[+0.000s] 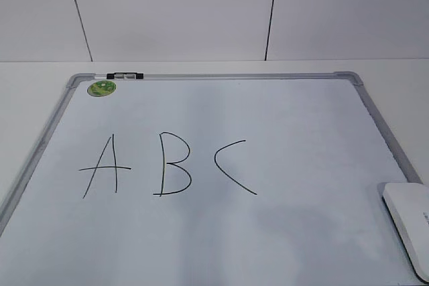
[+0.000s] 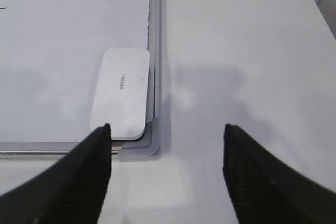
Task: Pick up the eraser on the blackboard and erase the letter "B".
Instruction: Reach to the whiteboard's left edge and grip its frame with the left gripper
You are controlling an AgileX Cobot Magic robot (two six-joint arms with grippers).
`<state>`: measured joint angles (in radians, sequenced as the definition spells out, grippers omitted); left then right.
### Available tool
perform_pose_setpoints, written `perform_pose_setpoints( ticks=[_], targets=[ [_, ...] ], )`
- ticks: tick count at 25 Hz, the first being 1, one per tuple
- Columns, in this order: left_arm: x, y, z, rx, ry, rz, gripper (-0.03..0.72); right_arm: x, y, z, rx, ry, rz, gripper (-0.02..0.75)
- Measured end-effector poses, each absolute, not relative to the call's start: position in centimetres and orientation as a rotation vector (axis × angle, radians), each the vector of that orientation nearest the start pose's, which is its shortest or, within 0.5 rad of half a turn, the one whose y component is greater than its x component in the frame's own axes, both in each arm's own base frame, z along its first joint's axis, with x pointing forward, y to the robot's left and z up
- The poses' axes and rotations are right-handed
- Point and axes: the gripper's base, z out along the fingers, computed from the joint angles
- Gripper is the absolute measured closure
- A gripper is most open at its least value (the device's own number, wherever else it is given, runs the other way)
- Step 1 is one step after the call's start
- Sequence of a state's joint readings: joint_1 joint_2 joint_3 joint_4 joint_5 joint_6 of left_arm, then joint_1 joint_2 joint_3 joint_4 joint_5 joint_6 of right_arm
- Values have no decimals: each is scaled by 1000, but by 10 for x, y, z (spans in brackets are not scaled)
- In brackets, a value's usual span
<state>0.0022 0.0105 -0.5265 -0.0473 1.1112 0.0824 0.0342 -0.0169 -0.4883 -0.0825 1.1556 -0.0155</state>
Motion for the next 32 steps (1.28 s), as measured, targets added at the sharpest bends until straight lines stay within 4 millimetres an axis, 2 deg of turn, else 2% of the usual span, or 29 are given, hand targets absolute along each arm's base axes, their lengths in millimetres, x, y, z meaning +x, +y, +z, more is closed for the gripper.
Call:
perform_pose_setpoints(
  ticks=[16,22,27,32],
  targets=[
    [-9,-4,281,87,2076,-5,477,-10,-7,267,-21,2137,-77,202],
    [-9,-4,281,87,2076,-5,477,9,-5,273,-13,2253,-50,202],
    [-9,-6,281,89,2075,-33,477,27,1,280,12,2354,39,202],
    [-8,-7,281,90,2081,-46,477,47,8,279,40,2477,139,202]
  ],
)
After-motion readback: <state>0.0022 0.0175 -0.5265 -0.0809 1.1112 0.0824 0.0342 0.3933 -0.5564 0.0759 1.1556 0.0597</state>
